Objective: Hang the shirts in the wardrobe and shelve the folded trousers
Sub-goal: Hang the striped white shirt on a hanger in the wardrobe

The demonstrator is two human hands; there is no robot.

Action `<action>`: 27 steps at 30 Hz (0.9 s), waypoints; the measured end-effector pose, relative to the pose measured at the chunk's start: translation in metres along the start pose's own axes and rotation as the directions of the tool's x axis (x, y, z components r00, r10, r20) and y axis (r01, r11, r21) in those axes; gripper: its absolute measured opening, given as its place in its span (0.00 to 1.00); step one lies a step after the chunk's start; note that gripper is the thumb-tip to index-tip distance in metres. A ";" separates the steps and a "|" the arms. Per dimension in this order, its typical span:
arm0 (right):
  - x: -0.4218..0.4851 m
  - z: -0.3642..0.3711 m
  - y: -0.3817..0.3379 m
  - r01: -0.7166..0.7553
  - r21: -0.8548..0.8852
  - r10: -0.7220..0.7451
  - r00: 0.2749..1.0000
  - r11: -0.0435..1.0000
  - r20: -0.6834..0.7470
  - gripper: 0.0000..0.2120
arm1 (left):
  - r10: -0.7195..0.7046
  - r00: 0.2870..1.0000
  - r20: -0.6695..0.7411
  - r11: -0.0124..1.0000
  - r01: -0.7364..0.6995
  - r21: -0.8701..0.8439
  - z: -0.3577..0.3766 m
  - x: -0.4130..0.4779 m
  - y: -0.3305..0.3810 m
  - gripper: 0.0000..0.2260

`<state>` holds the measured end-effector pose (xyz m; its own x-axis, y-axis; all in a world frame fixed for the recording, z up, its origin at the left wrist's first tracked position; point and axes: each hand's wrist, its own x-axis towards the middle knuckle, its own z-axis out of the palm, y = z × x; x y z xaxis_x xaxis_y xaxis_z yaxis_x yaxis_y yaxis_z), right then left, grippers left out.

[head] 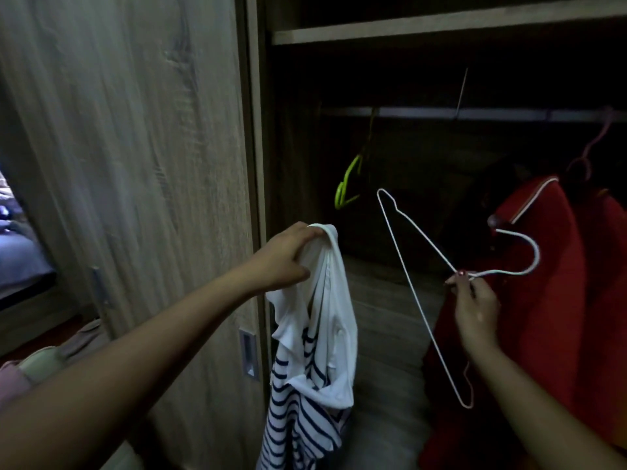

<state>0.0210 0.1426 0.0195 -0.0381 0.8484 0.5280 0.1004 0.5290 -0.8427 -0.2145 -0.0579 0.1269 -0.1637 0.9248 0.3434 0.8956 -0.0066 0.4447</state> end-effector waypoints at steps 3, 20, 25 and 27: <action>-0.020 -0.018 -0.025 -0.049 0.202 0.067 0.994 0.978 -0.082 0.18 | -0.012 1.000 0.024 1.000 0.012 -0.024 0.003 0.002 0.003 0.28; -0.047 0.024 -0.036 -0.032 0.168 -0.016 0.961 0.985 0.276 0.12 | -0.061 0.998 0.033 0.961 0.067 -0.268 -0.036 -0.005 0.008 0.27; -0.033 0.007 -0.029 0.229 -0.165 -0.156 0.918 0.959 0.366 0.16 | 0.022 0.998 0.062 0.987 -0.031 0.155 -0.013 -0.003 -0.012 0.26; -0.029 0.004 -0.030 0.320 -0.288 -0.186 0.893 0.903 0.409 0.17 | 0.019 0.997 0.071 0.976 -0.034 0.216 -0.004 -0.001 -0.016 0.27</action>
<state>0.0152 0.1018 0.0287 -0.4596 0.6683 0.5849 0.3651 0.7425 -0.5615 -0.2302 -0.0607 0.1228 -0.1172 0.9492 0.2919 0.9689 0.0448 0.2433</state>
